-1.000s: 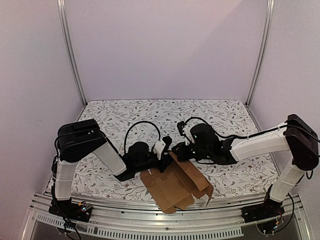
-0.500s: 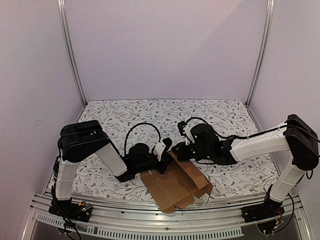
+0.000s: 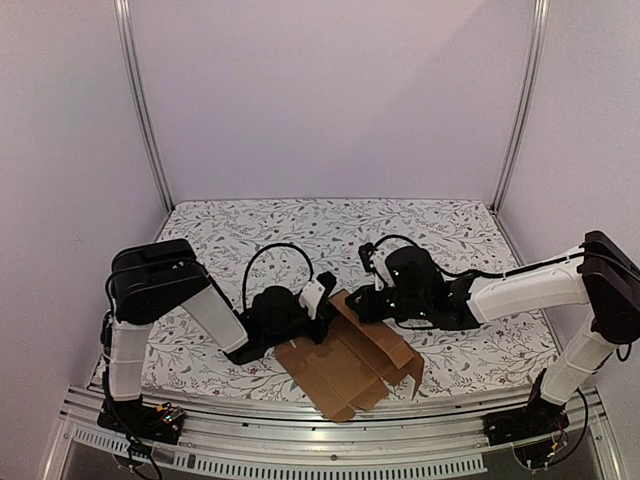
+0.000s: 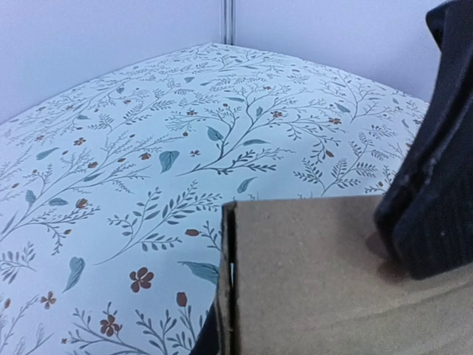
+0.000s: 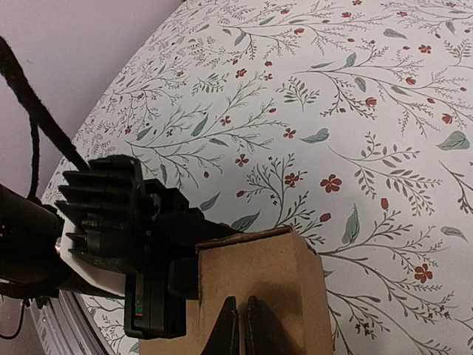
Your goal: Fold the paper box
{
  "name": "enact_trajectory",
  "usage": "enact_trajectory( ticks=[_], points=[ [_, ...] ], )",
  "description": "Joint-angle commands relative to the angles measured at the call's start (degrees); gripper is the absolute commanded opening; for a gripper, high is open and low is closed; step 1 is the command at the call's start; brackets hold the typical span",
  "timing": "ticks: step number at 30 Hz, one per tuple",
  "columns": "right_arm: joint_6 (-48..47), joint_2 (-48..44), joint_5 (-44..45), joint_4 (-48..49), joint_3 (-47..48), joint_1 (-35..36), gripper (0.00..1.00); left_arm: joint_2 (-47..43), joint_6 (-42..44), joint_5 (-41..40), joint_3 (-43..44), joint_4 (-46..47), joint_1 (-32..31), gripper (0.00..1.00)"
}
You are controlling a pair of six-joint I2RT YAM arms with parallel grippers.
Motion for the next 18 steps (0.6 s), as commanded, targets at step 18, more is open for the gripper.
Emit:
enact_trajectory(
  ticks=[18],
  points=[
    [-3.9,-20.5,7.3,-26.9,-1.7,0.3,0.00,-15.5,-11.0,-39.9,-6.7,-20.1,-4.5,0.00]
  ],
)
